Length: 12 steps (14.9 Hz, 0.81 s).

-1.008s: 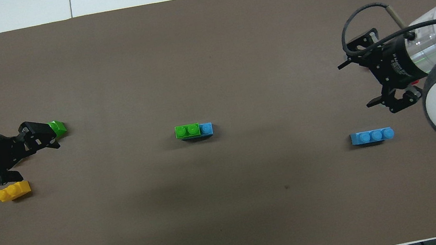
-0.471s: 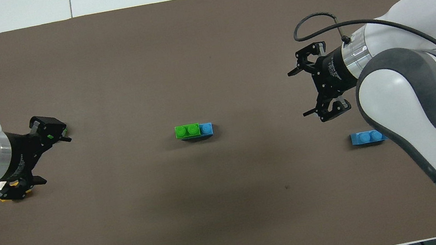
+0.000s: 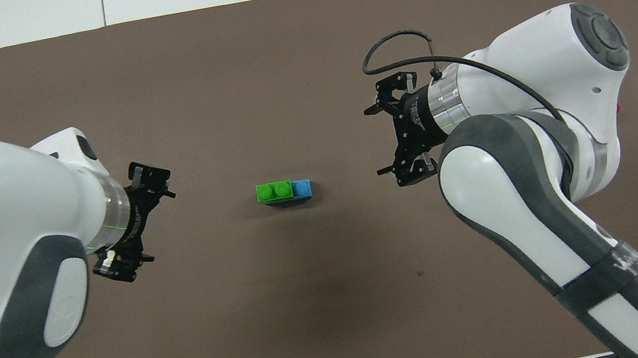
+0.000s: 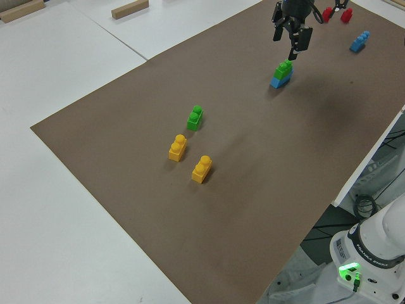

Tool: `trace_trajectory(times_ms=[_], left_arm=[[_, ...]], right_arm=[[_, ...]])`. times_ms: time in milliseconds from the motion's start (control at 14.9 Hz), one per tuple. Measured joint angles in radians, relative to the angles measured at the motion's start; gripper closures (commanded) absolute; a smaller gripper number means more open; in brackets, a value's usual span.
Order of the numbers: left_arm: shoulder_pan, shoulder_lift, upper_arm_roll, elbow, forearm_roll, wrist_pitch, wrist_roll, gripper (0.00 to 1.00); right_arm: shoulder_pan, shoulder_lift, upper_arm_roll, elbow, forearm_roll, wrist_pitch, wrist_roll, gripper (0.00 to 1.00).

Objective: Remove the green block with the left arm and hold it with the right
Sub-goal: 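Move the left gripper to green while the right gripper approaches blue, then grasp the green brick with the left gripper while the right gripper grasps blue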

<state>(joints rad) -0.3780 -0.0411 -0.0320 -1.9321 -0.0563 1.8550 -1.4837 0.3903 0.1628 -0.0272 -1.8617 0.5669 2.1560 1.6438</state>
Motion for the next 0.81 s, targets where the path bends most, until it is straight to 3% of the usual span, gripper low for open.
trace_trajectory(times_ms=[269,807], left_arm=[[-0.036,0.106,0.0,0.001,0.0,0.116,-0.203,0.0],[-0.097,0.177,0.001,0.004,0.0,0.203,-0.391,0.0]], right_arm=[[0.058,0.039,0.0,-0.008,0.008,0.054,0.018,0.01],[0.114,0.063,0.0,-0.086,0.071,0.152,0.018,0.01]])
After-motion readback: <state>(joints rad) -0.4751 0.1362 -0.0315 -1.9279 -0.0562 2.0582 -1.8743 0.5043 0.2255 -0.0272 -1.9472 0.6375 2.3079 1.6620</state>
